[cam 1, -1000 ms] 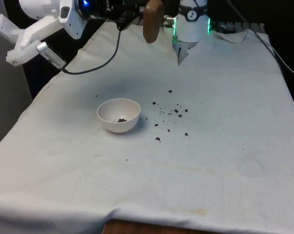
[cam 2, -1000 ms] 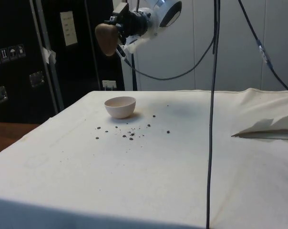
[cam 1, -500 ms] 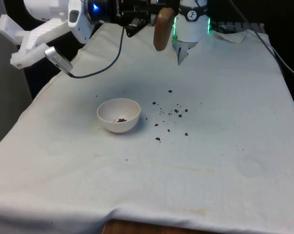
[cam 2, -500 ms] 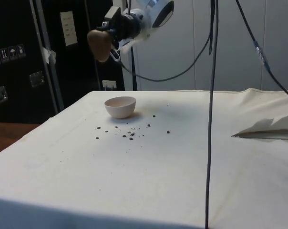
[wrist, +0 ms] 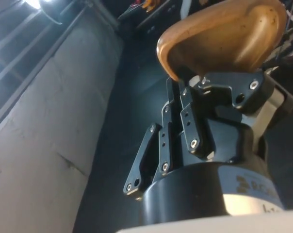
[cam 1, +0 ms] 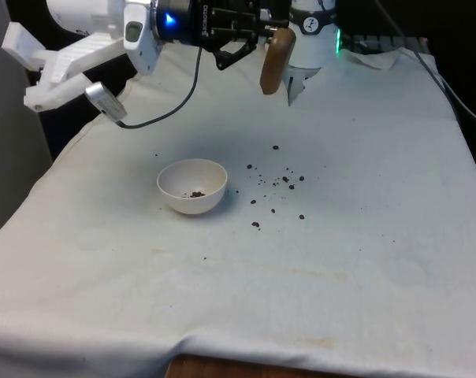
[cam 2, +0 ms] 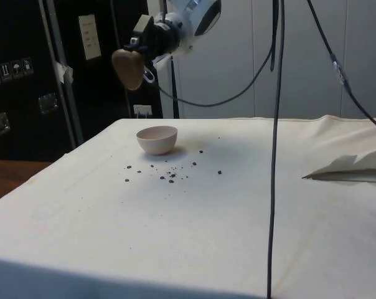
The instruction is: Pour the coffee beans from the cup into the bowl.
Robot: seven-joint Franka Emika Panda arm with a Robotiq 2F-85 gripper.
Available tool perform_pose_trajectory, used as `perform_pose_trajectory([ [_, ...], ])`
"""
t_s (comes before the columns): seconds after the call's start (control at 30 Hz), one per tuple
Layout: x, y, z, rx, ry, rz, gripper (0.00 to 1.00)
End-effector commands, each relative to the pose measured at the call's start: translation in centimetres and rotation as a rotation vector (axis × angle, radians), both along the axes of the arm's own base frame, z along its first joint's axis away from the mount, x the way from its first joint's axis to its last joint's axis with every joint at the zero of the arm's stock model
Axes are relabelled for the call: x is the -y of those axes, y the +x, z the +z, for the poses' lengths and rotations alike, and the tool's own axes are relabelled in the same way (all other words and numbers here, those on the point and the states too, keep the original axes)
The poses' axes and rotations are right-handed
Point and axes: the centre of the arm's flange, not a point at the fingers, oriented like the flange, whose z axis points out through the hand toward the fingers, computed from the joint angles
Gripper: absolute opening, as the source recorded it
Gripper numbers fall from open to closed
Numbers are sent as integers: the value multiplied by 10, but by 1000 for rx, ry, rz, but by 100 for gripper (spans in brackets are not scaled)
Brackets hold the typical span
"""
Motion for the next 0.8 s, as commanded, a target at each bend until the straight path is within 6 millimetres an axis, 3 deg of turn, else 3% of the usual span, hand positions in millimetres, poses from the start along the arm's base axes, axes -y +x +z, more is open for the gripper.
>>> perform_pose_trajectory([
  [0.0, -1, 0, 0, 1, -6, 5, 0],
  [0.77, 2, -12, -5, 7, -165, 49, 0],
])
